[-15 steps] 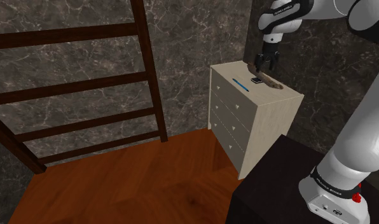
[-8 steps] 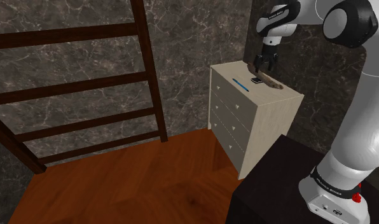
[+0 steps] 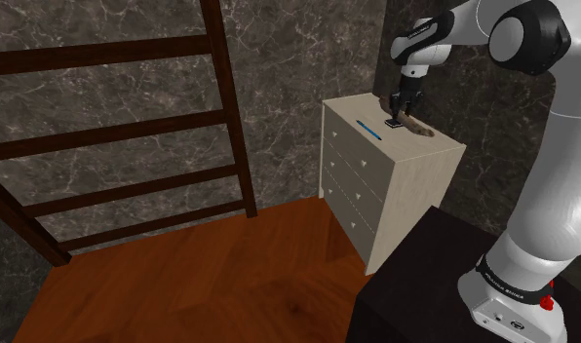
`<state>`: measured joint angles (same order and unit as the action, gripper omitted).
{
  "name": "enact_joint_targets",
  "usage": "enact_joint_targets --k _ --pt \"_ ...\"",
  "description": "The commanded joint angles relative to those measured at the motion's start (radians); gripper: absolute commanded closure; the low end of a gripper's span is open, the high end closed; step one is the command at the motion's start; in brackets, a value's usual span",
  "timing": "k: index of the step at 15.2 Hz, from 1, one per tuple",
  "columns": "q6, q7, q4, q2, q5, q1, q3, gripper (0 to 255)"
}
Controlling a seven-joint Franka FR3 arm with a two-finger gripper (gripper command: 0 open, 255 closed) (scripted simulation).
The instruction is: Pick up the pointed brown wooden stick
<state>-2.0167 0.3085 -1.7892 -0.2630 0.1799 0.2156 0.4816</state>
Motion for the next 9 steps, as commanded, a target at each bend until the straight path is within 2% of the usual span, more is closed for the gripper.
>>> enact_joint_targets --k 1,9 --pt "-0.001 0.0 -0.001 0.0 0.0 0.0 0.0 255" --pt "0.009 -0.003 0.003 0.007 -0.004 -0.001 0.001 255"
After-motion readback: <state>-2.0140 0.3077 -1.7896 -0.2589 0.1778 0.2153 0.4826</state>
